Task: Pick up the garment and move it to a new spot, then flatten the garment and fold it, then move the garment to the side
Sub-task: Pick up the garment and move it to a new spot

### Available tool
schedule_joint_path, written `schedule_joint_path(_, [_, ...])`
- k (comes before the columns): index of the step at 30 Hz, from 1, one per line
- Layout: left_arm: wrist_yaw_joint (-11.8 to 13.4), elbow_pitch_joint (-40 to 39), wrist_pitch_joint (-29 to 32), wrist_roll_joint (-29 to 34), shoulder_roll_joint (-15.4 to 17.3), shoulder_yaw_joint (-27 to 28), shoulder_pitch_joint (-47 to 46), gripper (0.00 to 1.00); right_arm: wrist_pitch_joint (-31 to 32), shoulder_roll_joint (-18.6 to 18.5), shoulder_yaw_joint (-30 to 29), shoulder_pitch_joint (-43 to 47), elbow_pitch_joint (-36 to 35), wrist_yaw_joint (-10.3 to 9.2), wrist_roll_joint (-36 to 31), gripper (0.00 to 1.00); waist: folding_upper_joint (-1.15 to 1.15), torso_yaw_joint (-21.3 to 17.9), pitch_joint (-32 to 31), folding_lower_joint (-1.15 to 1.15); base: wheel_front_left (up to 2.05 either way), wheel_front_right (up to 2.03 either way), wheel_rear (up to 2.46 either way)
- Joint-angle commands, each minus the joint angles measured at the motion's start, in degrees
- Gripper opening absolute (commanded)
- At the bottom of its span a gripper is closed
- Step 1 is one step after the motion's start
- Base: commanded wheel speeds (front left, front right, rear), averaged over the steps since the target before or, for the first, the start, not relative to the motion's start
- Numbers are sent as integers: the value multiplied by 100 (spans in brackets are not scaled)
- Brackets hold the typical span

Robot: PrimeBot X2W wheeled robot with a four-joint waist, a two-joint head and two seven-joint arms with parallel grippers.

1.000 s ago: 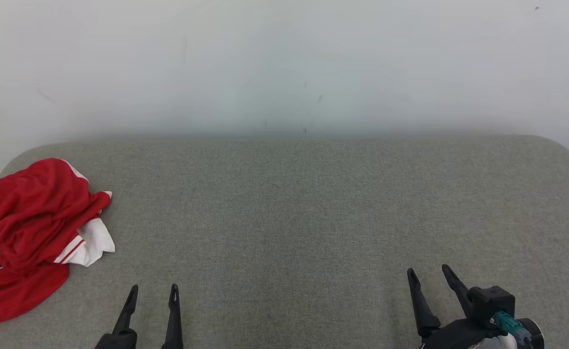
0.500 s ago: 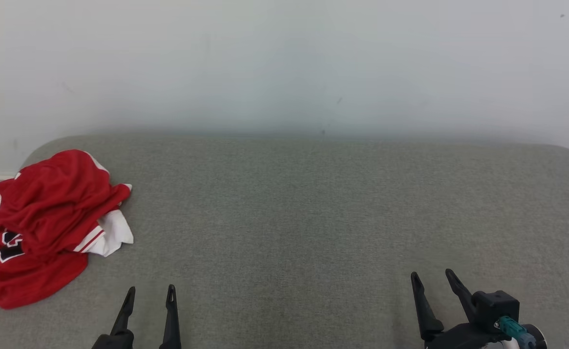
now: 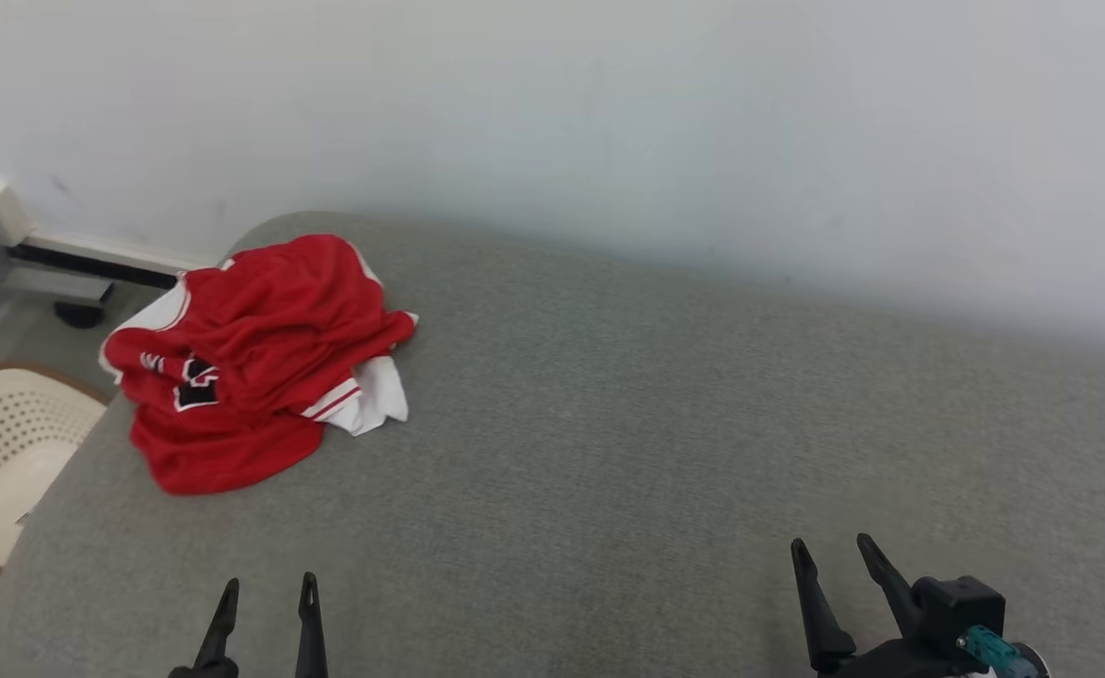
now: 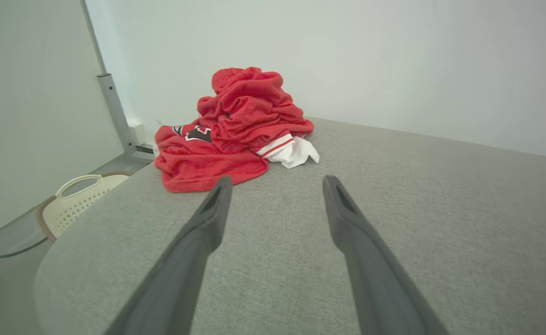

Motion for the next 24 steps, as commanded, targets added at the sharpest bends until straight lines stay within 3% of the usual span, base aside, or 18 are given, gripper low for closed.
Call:
schedule_joint_path(1, [-3, 13, -24, 25, 14, 39, 40, 100, -46, -11, 14, 31, 26, -12, 36, 100, 0, 736, -20, 0, 0, 0, 0])
schedule_joint_path(7, [-25, 17, -24, 23, 10, 138, 110, 100, -80, -11, 149, -55, 101, -12, 125, 100, 0, 1228, 1, 0, 0, 0, 0])
schedule_joint_path(24, [181, -344, -23, -200, -11, 401, 302, 100, -82, -12, 608, -563, 384, -12, 160, 100, 0, 1383, 231, 0, 0, 0, 0])
